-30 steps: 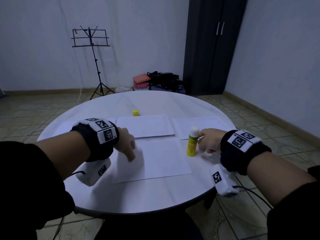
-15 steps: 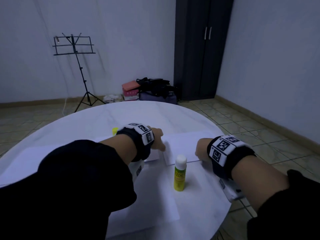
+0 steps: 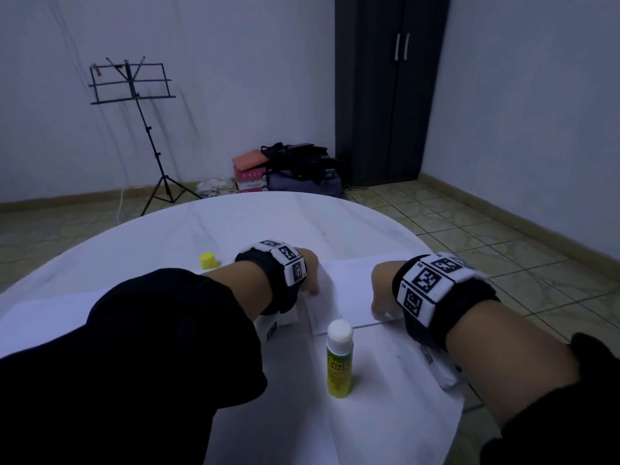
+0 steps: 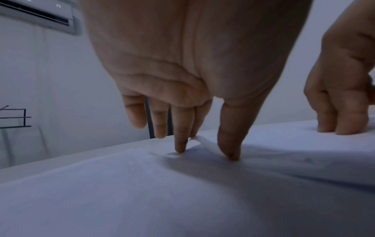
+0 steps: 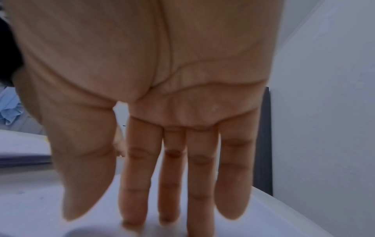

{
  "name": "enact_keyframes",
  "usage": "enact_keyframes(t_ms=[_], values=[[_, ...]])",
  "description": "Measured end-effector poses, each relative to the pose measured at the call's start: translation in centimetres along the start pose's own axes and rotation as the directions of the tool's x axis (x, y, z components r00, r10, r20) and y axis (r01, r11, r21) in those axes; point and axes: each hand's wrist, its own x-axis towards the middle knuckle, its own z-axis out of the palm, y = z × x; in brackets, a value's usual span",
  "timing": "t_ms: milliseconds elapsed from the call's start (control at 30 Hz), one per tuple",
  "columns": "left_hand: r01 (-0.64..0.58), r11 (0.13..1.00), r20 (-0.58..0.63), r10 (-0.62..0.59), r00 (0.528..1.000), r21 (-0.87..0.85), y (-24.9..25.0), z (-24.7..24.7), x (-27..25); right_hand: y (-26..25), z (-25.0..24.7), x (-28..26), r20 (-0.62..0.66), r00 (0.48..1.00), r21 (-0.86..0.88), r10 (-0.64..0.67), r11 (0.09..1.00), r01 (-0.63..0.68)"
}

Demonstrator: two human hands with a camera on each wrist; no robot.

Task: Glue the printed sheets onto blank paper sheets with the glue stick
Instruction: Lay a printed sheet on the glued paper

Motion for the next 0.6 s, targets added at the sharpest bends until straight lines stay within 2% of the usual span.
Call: enact_keyframes(t_ms=[100, 167, 200, 267, 300, 333, 400, 467, 533, 600], values=[[-0.045, 0.998, -0.148, 0.039, 0.988, -0.034, 0.6, -0.3, -0.9, -0.1, 0.9, 0.9, -0.047, 0.996, -0.078, 0.074, 0.994, -0.078], [-0.080, 0.981, -0.254, 0.034, 0.967, -0.175, 0.9, -0.7, -1.4, -0.4, 0.7, 1.0, -0.020, 0.996, -0.031, 0.089, 0.996, -0.089], [-0.088, 0.958, -0.264, 0.013, 0.965, -0.274, 1.1, -0.9, -1.6, -0.4, 0.9, 2.0, 0.007, 0.992, 0.004, 0.125, 0.992, -0.125], [-0.089, 0.851, -0.225, -0.035, 0.974, -0.518, 1.2, -1.0, -1.9, 0.3, 1.6, 4.3, 0.083, 0.961, 0.027, 0.265, 0.963, -0.268], [-0.092, 0.776, -0.199, -0.044, 0.979, -0.624, 1.2, -1.0, -2.1, 0.9, 2.4, 6.6, 0.062, 0.951, 0.045, 0.302, 0.951, -0.305], [-0.094, 0.708, -0.179, -0.046, 0.983, -0.700, 1.2, -0.9, -2.3, 1.8, 3.7, 9.6, 0.067, 0.949, 0.072, 0.307, 0.948, -0.311], [-0.086, 0.627, -0.150, -0.050, 0.987, -0.774, 1.0, -0.7, -2.7, 2.9, 5.7, 13.5, 0.098, 0.946, 0.131, 0.309, 0.938, -0.320], [-0.066, 0.539, -0.121, -0.067, 0.990, -0.840, 0.7, -0.4, -3.0, 2.3, 5.5, 11.9, 0.145, 0.936, 0.143, 0.320, 0.930, -0.340], [-0.021, 0.394, -0.058, -0.083, 0.995, -0.919, 0.5, -0.2, -3.2, 2.6, 6.7, 12.8, 0.051, 0.949, 0.119, 0.312, 0.941, -0.316], [0.019, 0.262, 0.003, -0.065, 0.998, -0.965, 0.4, 0.0, -3.3, 2.3, 6.0, 10.8, 0.038, 0.952, 0.079, 0.302, 0.949, -0.305]])
